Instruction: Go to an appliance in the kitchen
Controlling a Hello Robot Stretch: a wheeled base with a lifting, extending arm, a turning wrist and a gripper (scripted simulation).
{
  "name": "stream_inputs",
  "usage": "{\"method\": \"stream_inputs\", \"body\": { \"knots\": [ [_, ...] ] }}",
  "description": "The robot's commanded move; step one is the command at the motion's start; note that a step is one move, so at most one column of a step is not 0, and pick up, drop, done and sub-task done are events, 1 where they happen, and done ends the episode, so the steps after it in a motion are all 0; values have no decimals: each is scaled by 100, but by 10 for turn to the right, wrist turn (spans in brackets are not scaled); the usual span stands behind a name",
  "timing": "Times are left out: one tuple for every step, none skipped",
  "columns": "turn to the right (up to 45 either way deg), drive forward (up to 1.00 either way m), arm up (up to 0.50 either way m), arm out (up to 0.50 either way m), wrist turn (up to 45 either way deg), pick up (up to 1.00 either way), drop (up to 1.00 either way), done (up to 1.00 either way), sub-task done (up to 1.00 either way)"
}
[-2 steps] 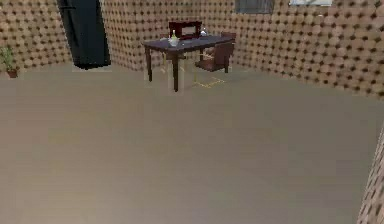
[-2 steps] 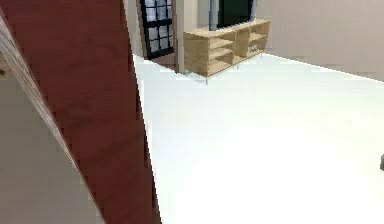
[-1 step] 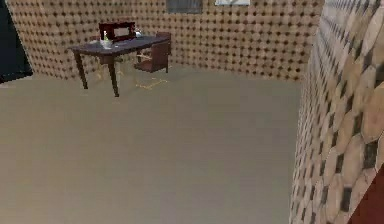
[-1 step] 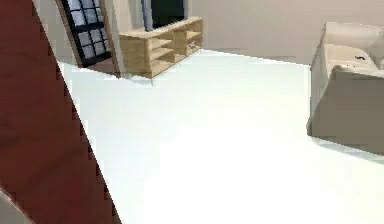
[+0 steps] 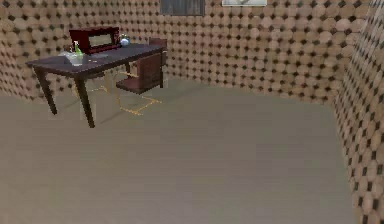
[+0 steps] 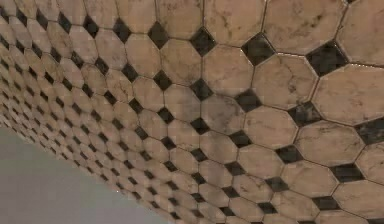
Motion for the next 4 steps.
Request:
{"method": "stream_inputs", "body": {
  "knots": [
    [0, 100, 0, 0, 0, 0, 0, 0, 0],
    [0, 100, 0, 0, 0, 0, 0, 0, 0],
    [30, 0, 0, 0, 0, 0, 0, 0, 0],
    [0, 100, 0, 0, 0, 0, 0, 0, 0]
  ]
}}
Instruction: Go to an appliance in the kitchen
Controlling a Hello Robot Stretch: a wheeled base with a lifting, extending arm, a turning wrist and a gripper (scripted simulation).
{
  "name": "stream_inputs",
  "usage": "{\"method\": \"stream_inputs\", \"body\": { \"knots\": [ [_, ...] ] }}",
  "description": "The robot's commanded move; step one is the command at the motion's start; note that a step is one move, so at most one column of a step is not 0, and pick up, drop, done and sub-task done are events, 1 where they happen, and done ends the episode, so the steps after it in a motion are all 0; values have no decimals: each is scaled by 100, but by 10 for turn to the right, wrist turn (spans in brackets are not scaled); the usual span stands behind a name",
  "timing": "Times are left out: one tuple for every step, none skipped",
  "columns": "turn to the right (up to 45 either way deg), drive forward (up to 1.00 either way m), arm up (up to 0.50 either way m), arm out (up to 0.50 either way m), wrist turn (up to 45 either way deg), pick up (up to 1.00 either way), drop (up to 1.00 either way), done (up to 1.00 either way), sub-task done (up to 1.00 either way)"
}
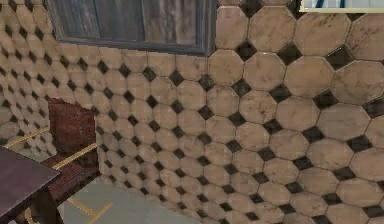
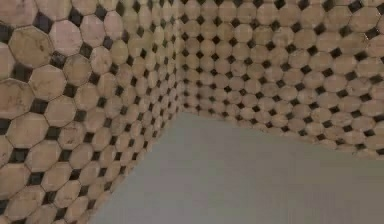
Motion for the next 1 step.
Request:
{"method": "stream_inputs", "body": {
  "knots": [
    [60, 0, 0, 0, 0, 0, 0, 0, 0]
  ]
}}
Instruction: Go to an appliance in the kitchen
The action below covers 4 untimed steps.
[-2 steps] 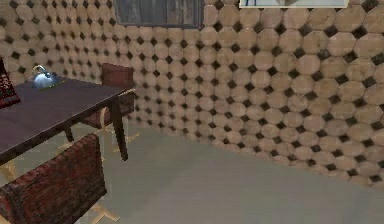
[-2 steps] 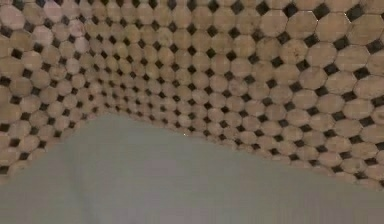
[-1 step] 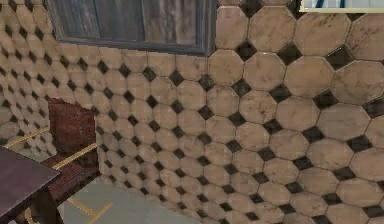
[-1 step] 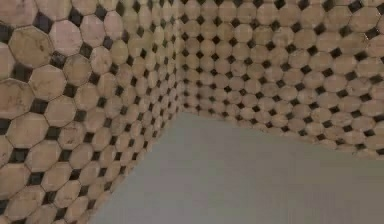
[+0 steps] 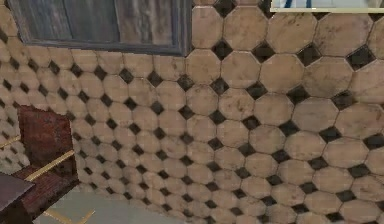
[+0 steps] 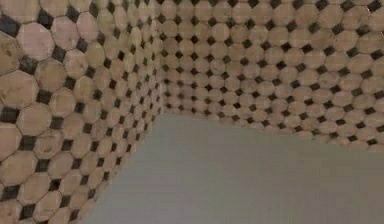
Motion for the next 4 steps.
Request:
{"method": "stream_inputs", "body": {
  "knots": [
    [0, 15, 0, 0, 0, 0, 0, 0, 0],
    [-450, 0, 0, 0, 0, 0, 0, 0, 0],
    [-450, 0, 0, 0, 0, 0, 0, 0, 0],
    [0, 0, 0, 0, 0, 0, 0, 100, 0]
  ]
}}
